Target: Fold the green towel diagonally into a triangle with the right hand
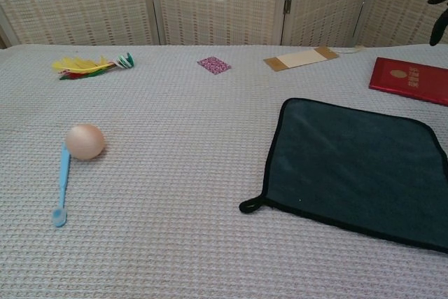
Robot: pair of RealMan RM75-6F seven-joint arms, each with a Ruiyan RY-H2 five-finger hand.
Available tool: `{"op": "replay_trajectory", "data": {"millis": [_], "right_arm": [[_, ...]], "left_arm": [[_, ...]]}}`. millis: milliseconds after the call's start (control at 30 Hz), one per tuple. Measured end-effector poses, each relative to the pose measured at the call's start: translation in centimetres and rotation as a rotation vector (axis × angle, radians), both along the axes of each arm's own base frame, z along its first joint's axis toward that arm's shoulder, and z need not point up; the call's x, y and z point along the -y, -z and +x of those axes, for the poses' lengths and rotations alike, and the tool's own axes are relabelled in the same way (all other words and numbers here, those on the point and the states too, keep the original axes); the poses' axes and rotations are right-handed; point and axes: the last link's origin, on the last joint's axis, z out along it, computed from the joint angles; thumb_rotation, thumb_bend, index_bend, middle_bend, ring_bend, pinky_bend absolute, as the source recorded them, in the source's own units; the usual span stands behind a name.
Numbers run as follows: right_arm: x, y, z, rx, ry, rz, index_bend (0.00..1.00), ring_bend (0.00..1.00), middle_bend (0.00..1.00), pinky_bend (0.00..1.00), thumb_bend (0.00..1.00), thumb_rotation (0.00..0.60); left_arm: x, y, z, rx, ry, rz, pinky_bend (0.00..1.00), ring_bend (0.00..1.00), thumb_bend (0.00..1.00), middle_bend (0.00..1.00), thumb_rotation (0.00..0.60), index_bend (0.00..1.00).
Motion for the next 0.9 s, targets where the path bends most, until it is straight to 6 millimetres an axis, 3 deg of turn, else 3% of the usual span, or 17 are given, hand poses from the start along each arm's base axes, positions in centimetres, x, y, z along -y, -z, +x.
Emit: {"op": "replay_trajectory", "data": {"millis": [133,433,733,900], "right_arm": [[4.2,1.6,1.4,0.003,-0.007,-0.007,0.48,0.07,0.09,0.0,0.47,0.6],[10.3,6.7,2.2,0.022,0.05,0.027,0.44,0.03,0.02,0.0,0.47,0.6],[12.7,12.5,4.3,0.052,0.08,0.129,0.43,0.03,0.01,0.0,0.47,0.6],[13.3,14.7,5.4,0.041,0.091,0.18,0.41,0.02,0.01,0.0,0.47,0.6]], "left_arm": [[-0.3,-0.1,-0.3,0.007,-0.011,0.003,0.0,0.02,0.61,0.13,0.6,0.08],[-1.0,-0.8,-0.7,0.032,0.003,0.028,0.0,0.03,0.53,0.13,0.6,0.11],[-1.7,-0.8,-1.3,0.03,-0.022,0.027,0.0,0.03,0.52,0.13,0.6,0.1],[-1.8,-1.0,-1.7,0.021,-0.041,0.017,0.0,0.03,0.54,0.13,0.6,0.13]]}}
